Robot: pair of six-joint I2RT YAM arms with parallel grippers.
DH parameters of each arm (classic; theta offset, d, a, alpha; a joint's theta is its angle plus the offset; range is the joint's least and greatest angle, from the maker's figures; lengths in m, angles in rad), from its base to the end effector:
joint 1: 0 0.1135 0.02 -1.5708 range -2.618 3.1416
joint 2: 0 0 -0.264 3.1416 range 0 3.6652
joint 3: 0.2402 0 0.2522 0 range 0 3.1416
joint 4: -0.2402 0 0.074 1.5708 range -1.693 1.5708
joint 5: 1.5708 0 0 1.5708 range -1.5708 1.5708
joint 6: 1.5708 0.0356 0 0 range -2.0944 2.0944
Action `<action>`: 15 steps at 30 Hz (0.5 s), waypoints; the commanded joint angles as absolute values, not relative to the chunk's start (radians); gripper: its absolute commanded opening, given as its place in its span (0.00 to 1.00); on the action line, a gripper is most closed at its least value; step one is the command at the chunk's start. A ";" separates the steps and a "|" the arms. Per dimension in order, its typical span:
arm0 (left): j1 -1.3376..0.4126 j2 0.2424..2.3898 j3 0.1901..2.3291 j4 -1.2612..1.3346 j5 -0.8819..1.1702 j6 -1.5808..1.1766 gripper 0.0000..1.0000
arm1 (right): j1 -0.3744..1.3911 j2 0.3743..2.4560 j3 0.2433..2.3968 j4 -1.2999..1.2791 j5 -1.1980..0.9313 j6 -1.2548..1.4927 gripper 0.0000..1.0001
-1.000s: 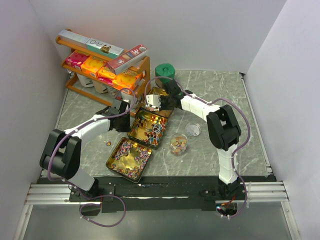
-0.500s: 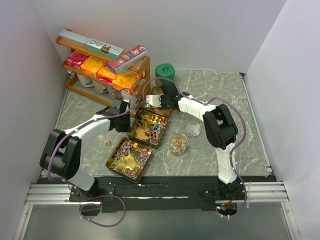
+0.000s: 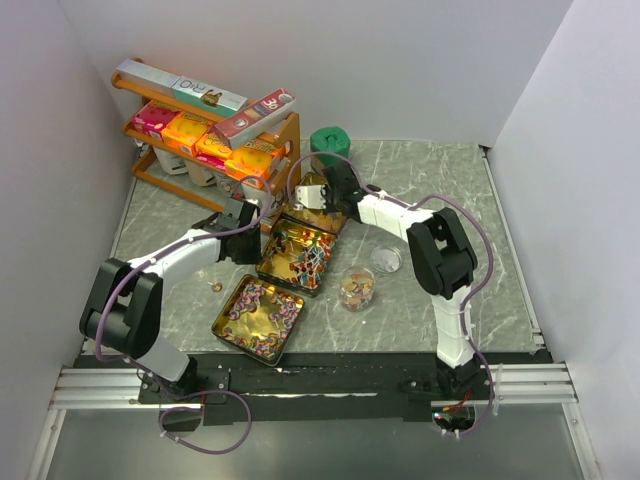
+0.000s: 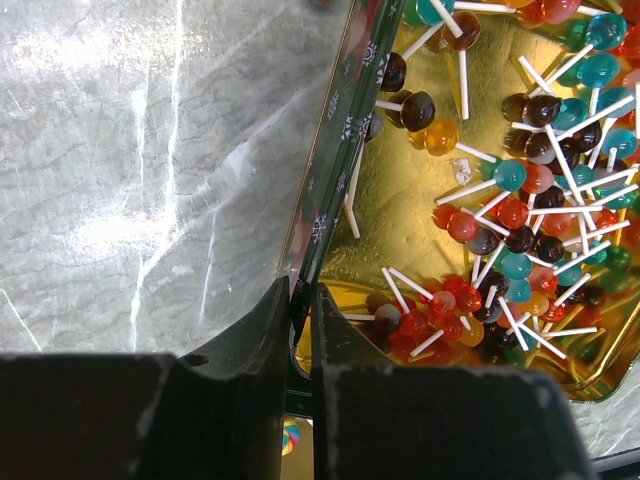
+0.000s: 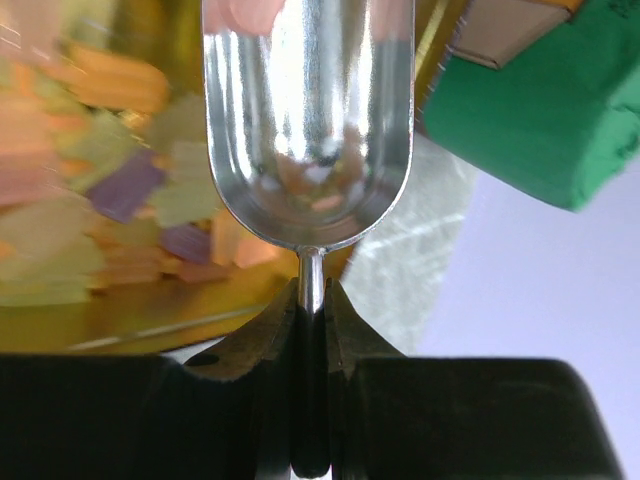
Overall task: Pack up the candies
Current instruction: Scoop the fake candies from the storage box.
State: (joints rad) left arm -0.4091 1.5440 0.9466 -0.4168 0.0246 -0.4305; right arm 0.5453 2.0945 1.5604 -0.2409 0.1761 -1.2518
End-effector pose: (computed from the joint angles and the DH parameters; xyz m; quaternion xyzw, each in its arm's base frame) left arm 0.2814 -0.1230 0.1962 -0.0069 0.9614 -0.1228 0.2460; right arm 0.4062 0.2391 0.1928 -0.6973 0.5985 -0.2096 0.3341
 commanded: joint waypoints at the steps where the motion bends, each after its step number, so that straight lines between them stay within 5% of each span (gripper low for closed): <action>1: -0.408 1.535 0.971 -0.403 0.017 -0.449 0.07 | 0.535 2.025 1.528 -0.138 0.278 -1.353 0.00; 15: -0.410 1.529 0.965 -0.400 0.012 -0.453 0.09 | 0.534 2.054 1.480 -0.069 0.336 -1.483 0.00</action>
